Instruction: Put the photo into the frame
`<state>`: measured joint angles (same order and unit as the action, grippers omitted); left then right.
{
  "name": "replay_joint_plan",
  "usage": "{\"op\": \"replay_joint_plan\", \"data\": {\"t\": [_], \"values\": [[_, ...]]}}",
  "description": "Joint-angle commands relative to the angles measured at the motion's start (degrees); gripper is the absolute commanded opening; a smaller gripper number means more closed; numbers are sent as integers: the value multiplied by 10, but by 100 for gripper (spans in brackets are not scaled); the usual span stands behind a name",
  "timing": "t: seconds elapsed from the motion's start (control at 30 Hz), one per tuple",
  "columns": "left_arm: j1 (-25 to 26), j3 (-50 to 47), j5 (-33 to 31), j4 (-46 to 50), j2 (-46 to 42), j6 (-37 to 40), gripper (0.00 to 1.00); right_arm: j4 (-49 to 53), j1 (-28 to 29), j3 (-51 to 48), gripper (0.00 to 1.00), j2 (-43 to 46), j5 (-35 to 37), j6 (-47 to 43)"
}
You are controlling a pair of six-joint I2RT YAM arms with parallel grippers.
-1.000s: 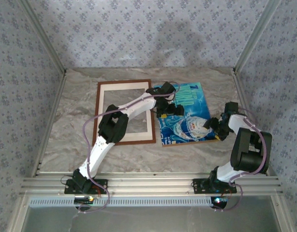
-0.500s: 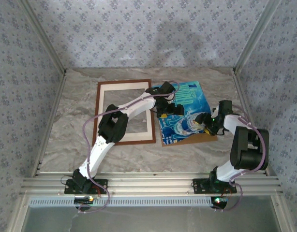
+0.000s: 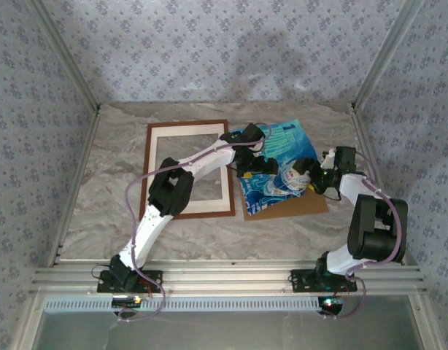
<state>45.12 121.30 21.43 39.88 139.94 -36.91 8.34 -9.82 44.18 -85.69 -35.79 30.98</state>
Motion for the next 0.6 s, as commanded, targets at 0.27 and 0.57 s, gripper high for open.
{"op": "replay_joint_plan", "data": {"t": [0.27,0.57], "values": [[8,-31,11,16,12,9,98,-108,-18,23,94,-6,-65,0],[8,-42,9,14,6,7,99,-73,-19,98,91,-64,-125,-50]]}}
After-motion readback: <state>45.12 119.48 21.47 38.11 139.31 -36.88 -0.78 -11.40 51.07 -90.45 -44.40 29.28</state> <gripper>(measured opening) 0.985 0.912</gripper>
